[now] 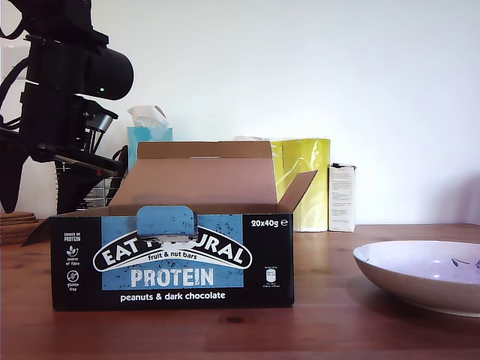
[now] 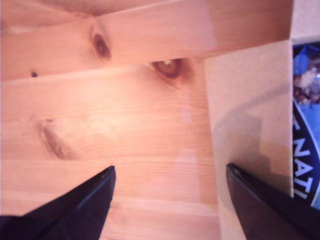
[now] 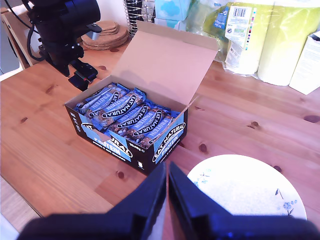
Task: Spread the side flaps of the carton box of snackbars
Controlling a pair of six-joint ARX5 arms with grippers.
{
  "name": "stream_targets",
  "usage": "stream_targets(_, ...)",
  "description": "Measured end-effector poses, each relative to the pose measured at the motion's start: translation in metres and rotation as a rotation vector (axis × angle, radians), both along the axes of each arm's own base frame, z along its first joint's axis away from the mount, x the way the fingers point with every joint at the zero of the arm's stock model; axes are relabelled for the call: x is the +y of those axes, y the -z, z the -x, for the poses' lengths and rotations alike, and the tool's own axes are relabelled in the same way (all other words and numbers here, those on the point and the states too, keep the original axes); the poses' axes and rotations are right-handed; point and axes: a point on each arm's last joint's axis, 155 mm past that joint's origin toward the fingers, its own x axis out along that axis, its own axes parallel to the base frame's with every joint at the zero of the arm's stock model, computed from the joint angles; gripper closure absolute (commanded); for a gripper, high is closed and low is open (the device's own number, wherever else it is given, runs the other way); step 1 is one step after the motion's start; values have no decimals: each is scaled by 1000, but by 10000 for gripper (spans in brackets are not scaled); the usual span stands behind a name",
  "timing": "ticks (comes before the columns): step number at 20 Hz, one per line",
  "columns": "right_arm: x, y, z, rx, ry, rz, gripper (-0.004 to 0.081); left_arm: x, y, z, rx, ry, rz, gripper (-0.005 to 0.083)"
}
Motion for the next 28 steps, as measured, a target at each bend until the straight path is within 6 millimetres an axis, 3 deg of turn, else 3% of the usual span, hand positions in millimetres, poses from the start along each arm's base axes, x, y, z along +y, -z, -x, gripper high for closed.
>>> stream_targets(6,0,0,0,0,0,0,783,0,-7,4,-5,11,5,129)
stream_targets(8,0,0,0,0,0,0,783,-2,-27,8,-46,22,36,129)
stream_targets(11,0,0,0,0,0,0,783,-3,-72,14,-152,53,73,129)
stream_targets(13,0,1,-1,3,0,2,783,1,-88,24,-171,54,80,129)
stream_targets(17,1,3,-2,15,0,8,783,3,-84,39,-110,62,77,158)
stream_targets(19,1,3,-3,17,0,9,783,-2,-83,43,-90,85,91,384)
stream_targets(21,1,3,-3,17,0,9,783,-11,-83,46,-81,110,123,739)
stream_targets(22,1,3,-3,16,0,8,783,-15,-85,46,-89,122,139,793)
stream_targets(25,2,4,-3,16,-2,14,783,-35,-103,35,-181,196,207,788)
stream_targets(28,4,10,-7,35,-8,39,783,-64,-143,32,-360,314,343,787)
